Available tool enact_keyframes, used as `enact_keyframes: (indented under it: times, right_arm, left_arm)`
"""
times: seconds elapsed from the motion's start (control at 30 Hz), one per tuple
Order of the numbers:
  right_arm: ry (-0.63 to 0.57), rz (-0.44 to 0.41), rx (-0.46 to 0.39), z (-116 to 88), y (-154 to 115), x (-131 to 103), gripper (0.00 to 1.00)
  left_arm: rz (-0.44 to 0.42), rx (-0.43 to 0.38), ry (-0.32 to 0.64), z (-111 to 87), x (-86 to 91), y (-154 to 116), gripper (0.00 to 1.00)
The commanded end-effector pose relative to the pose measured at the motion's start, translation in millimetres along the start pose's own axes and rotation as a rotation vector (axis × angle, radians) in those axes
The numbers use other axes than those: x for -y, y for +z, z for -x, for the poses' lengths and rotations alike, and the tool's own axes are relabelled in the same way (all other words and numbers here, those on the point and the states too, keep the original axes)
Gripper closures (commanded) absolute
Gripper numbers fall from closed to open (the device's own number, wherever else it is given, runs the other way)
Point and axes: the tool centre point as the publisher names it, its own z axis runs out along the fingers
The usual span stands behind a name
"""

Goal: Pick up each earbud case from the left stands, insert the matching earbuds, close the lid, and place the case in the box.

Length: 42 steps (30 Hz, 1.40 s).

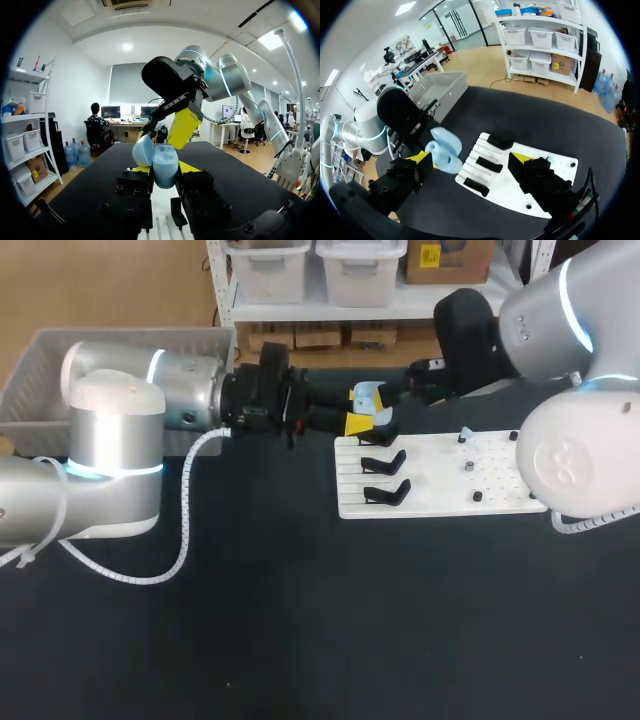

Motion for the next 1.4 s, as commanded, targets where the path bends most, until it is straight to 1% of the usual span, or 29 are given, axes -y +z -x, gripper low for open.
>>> enact_keyframes:
  times: [0.03, 0.1, 0.17, 0.23, 0.33, 0.4, 0.53, 0.7, 0.93, 1.1, 1.2, 1.4]
  right_arm:
    - [-0.007, -0.046, 0.039, 4.4, -11.2, -0.4, 0.0]
    - [-0.024, -0.076, 0.072, 10.1, -21.7, 2.0, 0.0]
    - [-0.061, -0.127, 0.095, 14.1, -32.9, 5.9, 0.0]
    - [-0.101, -0.175, 0.093, 15.1, -43.2, 11.3, 0.0]
    - [-0.17, -0.279, 0.066, 11.6, -57.9, 22.1, 0.0]
    - [-0.202, -0.337, 0.024, 5.7, -66.3, 32.4, 0.0]
    - [-0.217, -0.422, -0.096, -13.7, -80.1, 52.7, 0.0]
    - [-0.191, -0.487, -0.235, -43.7, -91.5, 74.2, 0.0]
    - [-0.145, -0.522, -0.371, -81.4, -99.2, 96.4, 0.0]
    - [-0.111, -0.523, -0.433, -103.2, -101.6, 109.1, 0.0]
    - [-0.099, -0.511, -0.462, -113.9, -100.2, 111.5, 0.0]
    - [-0.102, -0.446, -0.513, -134.8, -90.0, 113.2, 0.0]
  left_arm:
    - [0.002, 0.0, 0.001, -0.4, 0.3, 0.1, 1.0]
    - [0.002, 0.0, 0.001, -0.4, 0.3, 0.1, 1.0]
    - [0.002, 0.0, 0.001, -0.4, 0.3, 0.1, 1.0]
    - [0.002, 0.0, 0.001, -0.4, 0.3, 0.1, 1.0]
    - [0.002, 0.0, 0.001, -0.4, 0.3, 0.1, 1.0]
    - [0.002, 0.0, 0.001, -0.4, 0.3, 0.1, 1.0]
    - [0.002, 0.0, 0.001, -0.4, 0.3, 0.1, 1.0]
    - [0.002, 0.0, 0.001, -0.4, 0.3, 0.1, 1.0]
    - [0.002, 0.0, 0.001, -0.4, 0.3, 0.1, 1.0]
    - [0.002, 0.0, 0.001, -0.4, 0.3, 0.1, 1.0]
    - [0.002, 0.0, 0.001, -0.4, 0.3, 0.1, 1.0]
    - [0.002, 0.0, 0.001, -0.4, 0.3, 0.1, 1.0]
